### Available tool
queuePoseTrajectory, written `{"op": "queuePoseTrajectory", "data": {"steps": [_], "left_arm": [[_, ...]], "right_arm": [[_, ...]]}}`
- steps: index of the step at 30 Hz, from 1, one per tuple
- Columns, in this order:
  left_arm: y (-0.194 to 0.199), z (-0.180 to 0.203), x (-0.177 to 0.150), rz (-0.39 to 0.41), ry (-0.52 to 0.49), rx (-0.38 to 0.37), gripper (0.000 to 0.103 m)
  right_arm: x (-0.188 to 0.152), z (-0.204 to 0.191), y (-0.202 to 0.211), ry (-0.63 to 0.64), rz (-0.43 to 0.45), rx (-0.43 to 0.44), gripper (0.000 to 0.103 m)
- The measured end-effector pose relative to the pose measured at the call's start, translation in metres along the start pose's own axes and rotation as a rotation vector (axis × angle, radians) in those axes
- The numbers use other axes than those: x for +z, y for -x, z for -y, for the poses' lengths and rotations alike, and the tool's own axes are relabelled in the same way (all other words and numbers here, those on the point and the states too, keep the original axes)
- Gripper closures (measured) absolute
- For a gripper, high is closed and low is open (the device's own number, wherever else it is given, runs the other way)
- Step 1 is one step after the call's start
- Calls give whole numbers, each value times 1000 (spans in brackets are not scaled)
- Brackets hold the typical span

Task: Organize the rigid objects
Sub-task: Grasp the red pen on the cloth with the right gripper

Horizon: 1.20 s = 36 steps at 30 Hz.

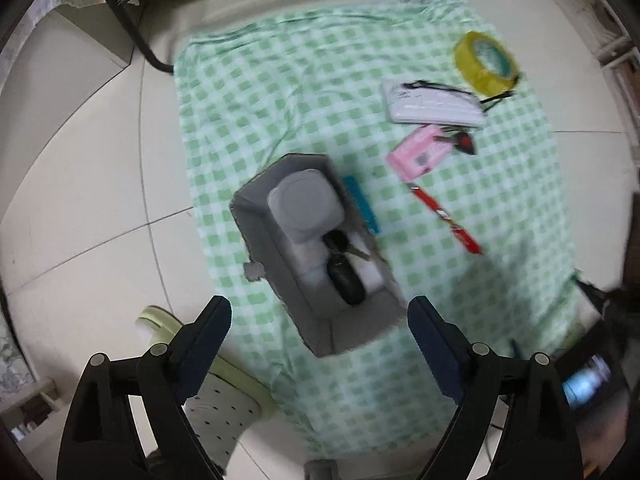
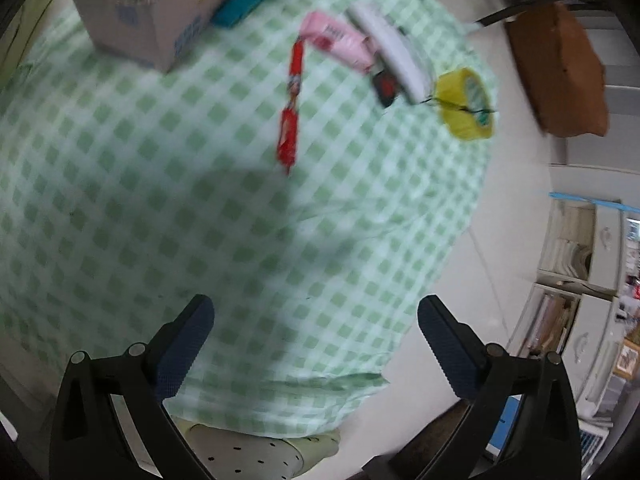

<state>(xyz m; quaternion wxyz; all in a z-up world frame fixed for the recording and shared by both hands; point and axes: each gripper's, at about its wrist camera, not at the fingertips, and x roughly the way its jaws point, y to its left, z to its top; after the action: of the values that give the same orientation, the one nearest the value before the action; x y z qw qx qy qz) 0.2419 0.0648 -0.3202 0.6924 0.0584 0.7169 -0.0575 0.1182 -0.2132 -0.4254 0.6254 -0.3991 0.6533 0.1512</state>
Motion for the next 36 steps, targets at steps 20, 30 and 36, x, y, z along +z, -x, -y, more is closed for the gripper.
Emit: {"op": "queuePoseTrajectory", "data": {"steps": [20,30,36], "left_arm": [[74,3,-56,169,-254,256,0],[63,-25,-46,80,-61,55,0],[55,-30,-32,25,35,18,0]], "right_arm": [[98,60,-53,-519,51,519,43],[123,47,-80,-548,-53,519,85],[89,55,-55,-636,-25,667,87]]}}
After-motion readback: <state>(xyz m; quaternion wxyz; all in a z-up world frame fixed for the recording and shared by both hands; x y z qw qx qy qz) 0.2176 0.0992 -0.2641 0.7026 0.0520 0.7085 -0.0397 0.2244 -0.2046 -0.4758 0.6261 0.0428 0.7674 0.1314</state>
